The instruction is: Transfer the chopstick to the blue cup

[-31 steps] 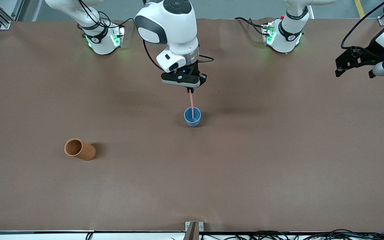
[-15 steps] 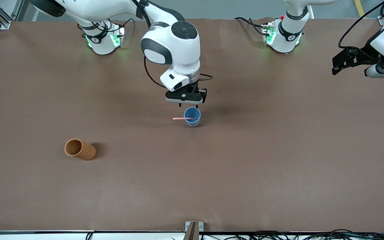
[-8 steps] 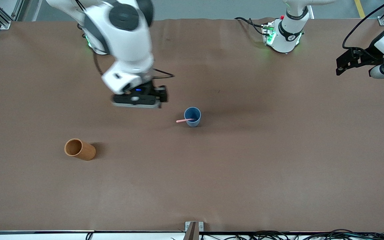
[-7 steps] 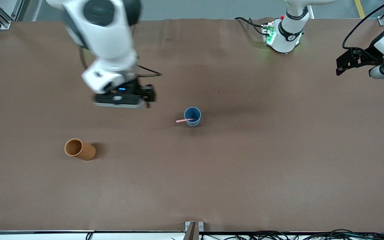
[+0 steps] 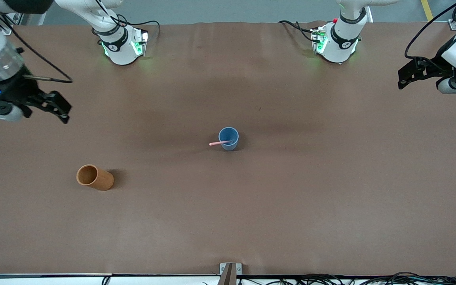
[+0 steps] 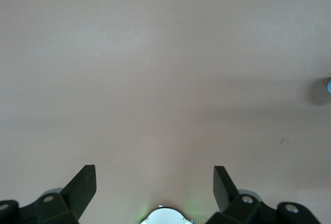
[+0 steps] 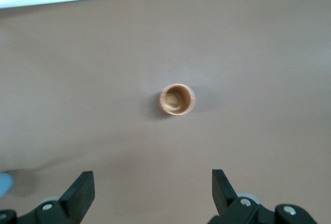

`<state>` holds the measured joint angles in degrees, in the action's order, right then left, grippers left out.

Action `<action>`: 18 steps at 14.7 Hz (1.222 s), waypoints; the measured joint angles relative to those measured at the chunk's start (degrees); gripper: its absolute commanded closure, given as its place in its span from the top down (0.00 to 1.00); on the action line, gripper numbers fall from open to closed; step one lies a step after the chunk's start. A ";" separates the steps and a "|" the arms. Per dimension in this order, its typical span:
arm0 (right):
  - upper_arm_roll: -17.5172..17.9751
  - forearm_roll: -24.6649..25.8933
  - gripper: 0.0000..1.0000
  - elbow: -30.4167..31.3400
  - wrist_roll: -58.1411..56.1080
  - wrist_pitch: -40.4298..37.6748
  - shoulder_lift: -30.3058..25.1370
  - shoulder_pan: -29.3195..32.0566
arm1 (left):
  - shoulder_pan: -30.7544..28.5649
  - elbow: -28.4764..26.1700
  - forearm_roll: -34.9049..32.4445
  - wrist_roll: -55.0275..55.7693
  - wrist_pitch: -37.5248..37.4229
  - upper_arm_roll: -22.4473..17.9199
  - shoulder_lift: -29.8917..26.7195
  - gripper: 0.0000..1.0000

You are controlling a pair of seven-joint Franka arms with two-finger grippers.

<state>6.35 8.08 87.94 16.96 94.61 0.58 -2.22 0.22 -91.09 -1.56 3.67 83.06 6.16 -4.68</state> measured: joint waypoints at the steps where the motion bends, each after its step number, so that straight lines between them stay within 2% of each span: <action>1: -1.94 -0.15 1.00 0.56 -1.80 -0.88 -0.58 0.02 | -0.07 -0.23 0.00 0.00 0.00 0.01 -0.27 1.00; 5: -7.19 -3.86 1.00 1.19 -6.48 -5.15 -2.78 0.92 | -0.10 -0.50 0.00 -0.11 0.04 0.07 -0.48 1.00; 8: -7.75 -4.62 1.00 0.44 -10.47 -6.07 -3.69 2.39 | -0.11 -0.48 0.00 -0.11 0.36 0.07 -0.48 1.00; 12: -8.50 -5.93 1.00 -4.65 -14.27 -10.22 -3.65 2.74 | -0.21 -0.30 0.00 -0.11 0.73 0.03 -0.45 1.00; 15: -9.07 -7.22 1.00 -7.43 -14.99 -14.26 -2.41 2.76 | -0.32 -0.22 0.00 -0.11 0.77 0.01 -0.35 1.00; 18: -9.16 -7.71 1.00 -8.18 -15.75 -15.11 -1.10 2.72 | -0.33 -0.21 0.00 -0.11 0.79 0.01 -0.29 1.00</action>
<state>-2.81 0.37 79.75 1.20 79.50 -0.53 0.49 -0.11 -91.30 -1.56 3.55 83.85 6.18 -4.97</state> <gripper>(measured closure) 0.000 0.000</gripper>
